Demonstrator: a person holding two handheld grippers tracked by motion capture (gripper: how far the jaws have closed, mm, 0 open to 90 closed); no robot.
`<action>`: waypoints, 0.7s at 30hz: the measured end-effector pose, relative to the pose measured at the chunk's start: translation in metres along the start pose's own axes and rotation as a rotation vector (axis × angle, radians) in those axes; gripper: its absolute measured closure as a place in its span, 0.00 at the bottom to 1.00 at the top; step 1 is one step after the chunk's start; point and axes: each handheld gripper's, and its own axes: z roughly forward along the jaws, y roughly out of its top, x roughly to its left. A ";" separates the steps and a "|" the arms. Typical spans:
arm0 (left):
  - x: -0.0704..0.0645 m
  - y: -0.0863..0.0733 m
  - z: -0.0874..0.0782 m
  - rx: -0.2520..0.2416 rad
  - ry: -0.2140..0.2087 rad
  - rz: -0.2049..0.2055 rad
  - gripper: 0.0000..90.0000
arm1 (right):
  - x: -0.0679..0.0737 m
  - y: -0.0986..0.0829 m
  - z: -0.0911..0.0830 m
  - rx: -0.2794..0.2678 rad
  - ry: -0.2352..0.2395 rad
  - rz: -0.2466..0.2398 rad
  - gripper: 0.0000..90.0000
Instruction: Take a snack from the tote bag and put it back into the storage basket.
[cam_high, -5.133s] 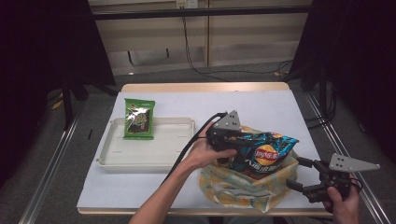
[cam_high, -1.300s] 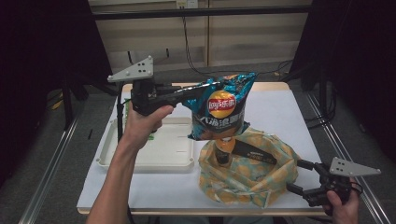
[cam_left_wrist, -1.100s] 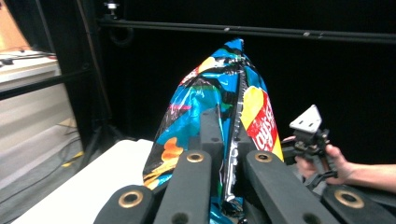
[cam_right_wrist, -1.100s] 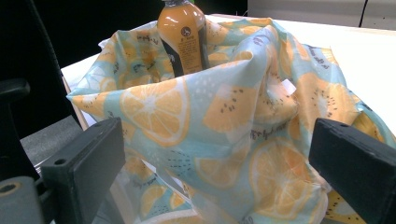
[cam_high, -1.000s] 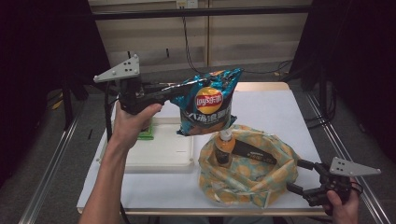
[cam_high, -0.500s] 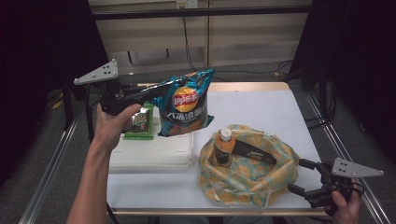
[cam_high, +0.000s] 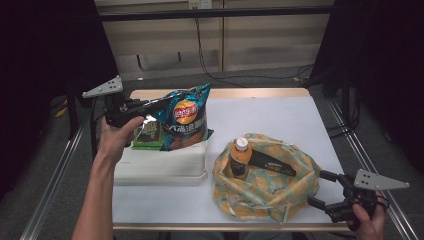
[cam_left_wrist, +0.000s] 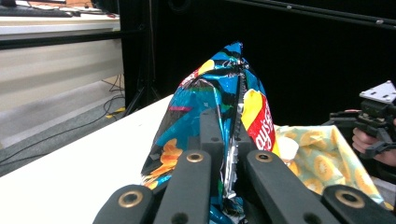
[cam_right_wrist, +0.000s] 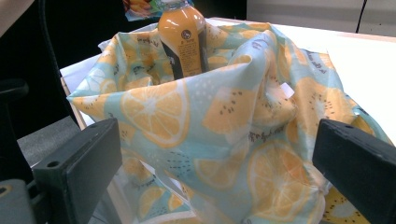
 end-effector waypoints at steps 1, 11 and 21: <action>0.002 -0.003 -0.001 0.006 0.010 -0.002 1.00 | 0.000 0.000 0.000 -0.001 0.002 0.004 0.01; 0.022 -0.023 -0.002 0.030 0.025 -0.034 1.00 | 0.000 0.000 0.000 0.004 0.002 0.001 0.01; 0.036 -0.039 0.008 0.090 0.029 -0.065 1.00 | 0.000 -0.001 0.002 0.009 0.004 0.004 0.01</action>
